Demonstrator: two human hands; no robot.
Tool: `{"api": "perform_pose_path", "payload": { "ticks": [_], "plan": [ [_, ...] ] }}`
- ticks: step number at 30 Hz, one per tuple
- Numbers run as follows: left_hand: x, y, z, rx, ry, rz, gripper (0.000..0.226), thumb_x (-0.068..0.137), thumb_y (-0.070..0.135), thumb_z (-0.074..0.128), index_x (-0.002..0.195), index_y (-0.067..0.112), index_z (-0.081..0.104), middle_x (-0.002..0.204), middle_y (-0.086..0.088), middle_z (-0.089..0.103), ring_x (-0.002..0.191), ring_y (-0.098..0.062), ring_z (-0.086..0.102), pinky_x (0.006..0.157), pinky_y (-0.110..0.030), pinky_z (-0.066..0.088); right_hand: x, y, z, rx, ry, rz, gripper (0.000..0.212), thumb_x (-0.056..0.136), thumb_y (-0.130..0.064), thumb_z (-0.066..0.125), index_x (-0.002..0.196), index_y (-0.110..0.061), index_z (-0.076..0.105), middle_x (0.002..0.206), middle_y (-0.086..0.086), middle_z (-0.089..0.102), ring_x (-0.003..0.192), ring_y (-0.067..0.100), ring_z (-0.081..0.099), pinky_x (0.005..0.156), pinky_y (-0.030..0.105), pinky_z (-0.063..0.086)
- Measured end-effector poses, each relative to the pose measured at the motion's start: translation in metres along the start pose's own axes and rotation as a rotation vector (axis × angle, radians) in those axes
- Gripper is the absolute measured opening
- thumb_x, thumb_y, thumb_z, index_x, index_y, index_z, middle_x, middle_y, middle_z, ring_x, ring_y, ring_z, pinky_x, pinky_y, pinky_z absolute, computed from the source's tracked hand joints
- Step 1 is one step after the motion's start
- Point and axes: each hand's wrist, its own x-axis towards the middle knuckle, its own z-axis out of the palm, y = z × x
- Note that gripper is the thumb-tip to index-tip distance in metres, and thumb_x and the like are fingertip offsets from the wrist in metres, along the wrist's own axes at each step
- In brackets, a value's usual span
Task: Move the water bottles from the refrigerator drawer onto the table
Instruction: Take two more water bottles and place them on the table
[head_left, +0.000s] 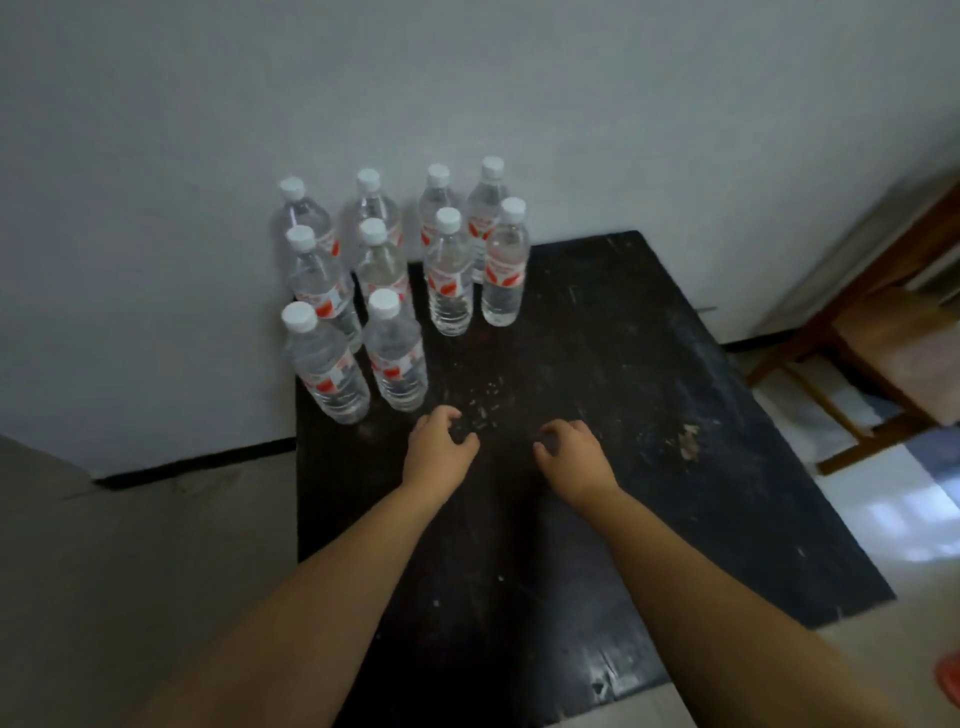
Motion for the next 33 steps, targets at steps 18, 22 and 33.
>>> {"api": "perform_pose_path", "payload": {
  "ticks": [18,22,33],
  "plan": [
    [-0.290,0.157,0.305,0.407,-0.655,0.652,0.017,0.087,0.018,0.059,0.103,0.012,0.064,0.099,-0.005,0.066,0.094,-0.023,0.062,0.084,-0.034,0.052,-0.312,0.340,-0.114,0.127,0.464,0.582,0.036,0.094,-0.028,0.051,0.126,-0.012,0.058,0.130,0.010,0.055,0.112,0.027,0.058,0.097,0.035,0.047],
    [-0.361,0.175,0.362,0.446,-0.772,0.816,0.014,0.088,0.020,0.059,0.100,0.013,0.064,0.092,-0.004,0.065,0.089,-0.023,0.063,0.082,-0.037,0.054,-0.383,0.393,-0.120,0.190,0.569,0.735,0.035,0.094,-0.026,0.050,0.125,-0.012,0.059,0.128,0.010,0.058,0.111,0.027,0.058,0.094,0.034,0.047],
    [-0.492,0.224,0.492,0.616,-1.060,1.116,0.014,0.088,0.014,0.055,0.094,0.009,0.066,0.093,-0.010,0.068,0.091,-0.027,0.063,0.083,-0.034,0.051,-0.495,0.496,-0.149,0.354,0.811,1.044,0.035,0.094,-0.026,0.050,0.125,-0.012,0.059,0.129,0.010,0.056,0.113,0.026,0.058,0.095,0.034,0.047]
  ]
}}
